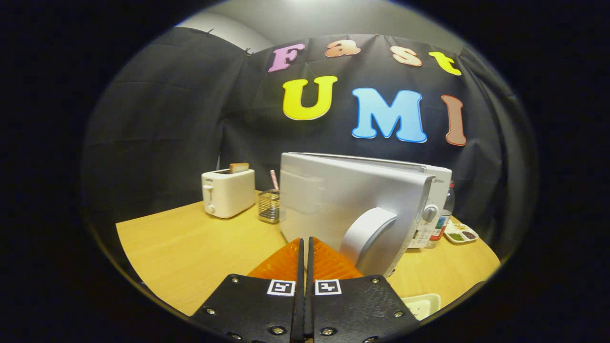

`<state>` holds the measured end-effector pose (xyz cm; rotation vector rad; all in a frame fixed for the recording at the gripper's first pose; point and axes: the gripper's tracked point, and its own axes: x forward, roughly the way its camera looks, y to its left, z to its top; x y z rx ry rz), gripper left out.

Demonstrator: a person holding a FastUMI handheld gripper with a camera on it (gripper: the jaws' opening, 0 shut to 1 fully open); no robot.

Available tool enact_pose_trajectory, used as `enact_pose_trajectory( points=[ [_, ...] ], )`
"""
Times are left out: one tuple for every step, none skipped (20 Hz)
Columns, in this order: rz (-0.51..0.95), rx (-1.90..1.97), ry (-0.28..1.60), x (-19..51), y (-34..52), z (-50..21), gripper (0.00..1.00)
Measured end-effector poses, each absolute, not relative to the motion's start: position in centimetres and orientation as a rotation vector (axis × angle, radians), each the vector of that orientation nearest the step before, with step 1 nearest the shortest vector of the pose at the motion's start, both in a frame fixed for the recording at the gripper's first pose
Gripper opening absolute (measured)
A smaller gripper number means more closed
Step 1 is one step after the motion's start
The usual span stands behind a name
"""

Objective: Open the microwave, put the food inside, and close the microwave door.

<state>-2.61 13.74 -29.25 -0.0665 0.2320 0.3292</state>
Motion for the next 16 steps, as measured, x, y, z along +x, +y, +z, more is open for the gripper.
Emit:
enact_pose_trajectory(
  points=[
    [0.298,-0.075,0.225,-1.4,12.6,-29.2,0.01],
    [0.267,-0.079,0.221,-0.4,11.5,-29.3,0.01],
    [0.237,-0.081,0.220,0.7,10.4,-29.4,0.01],
    [0.213,-0.083,0.224,1.7,9.5,-29.6,0.01],
    [0.189,-0.078,0.229,2.7,8.6,-29.7,0.01],
    [0.172,-0.075,0.228,3.7,7.9,-29.8,0.01],
    [0.148,-0.075,0.235,4.6,7.1,-30.0,0.01],
    [0.126,-0.072,0.239,5.5,6.4,-30.3,0.01],
    [0.110,-0.066,0.243,6.4,5.8,-30.5,0.01],
    [0.098,-0.059,0.245,7.3,5.4,-30.8,0.01],
    [0.084,-0.053,0.248,8.3,5.0,-31.0,0.01],
    [0.069,-0.049,0.251,9.2,4.4,-31.3,0.01],
    [0.054,-0.047,0.256,10.0,4.0,-31.5,0.01],
    [0.044,-0.046,0.259,10.7,3.7,-31.9,0.01],
    [0.036,-0.043,0.258,11.5,3.5,-32.1,0.01],
    [0.029,-0.043,0.252,12.2,3.4,-32.2,0.01]
  ],
)
